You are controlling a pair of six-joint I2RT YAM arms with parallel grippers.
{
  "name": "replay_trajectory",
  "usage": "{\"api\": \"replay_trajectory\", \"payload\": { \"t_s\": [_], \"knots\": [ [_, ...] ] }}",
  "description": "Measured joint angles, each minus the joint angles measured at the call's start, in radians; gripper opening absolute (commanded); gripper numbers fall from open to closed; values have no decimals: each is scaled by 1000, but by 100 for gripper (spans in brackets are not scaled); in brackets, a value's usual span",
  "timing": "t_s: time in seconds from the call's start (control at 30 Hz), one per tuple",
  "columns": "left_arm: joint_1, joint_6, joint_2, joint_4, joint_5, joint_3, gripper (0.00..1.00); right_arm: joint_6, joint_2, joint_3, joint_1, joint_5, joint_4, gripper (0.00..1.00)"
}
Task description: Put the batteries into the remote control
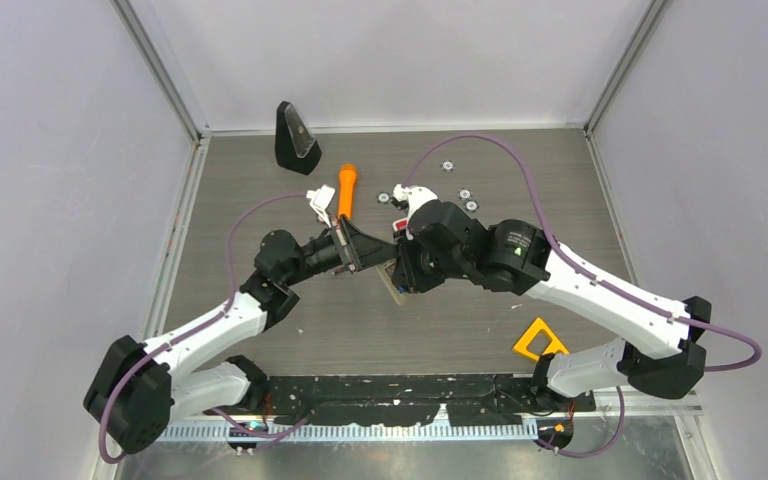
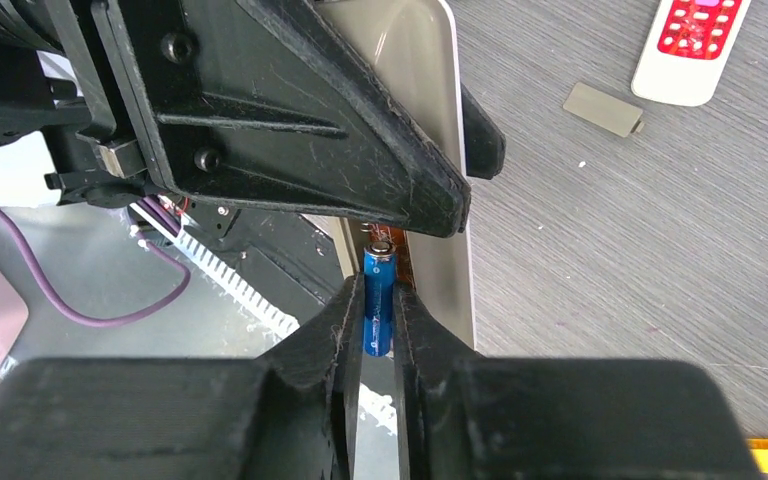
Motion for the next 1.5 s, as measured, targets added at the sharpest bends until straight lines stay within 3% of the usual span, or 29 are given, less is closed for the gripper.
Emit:
{"api": "replay_trajectory", "payload": {
  "t_s": [0.77, 1.13, 1.5],
  "knots": [
    [0, -81, 21, 91, -8, -37, 0, 39, -35, -3, 0, -19, 21, 46],
    [0, -183, 56, 183, -36, -60, 0, 33, -189, -88, -9, -51, 113, 31],
    [0, -238, 71, 238, -82, -68, 0, 42, -196, -123, -9, -97, 114, 29]
  ]
}}
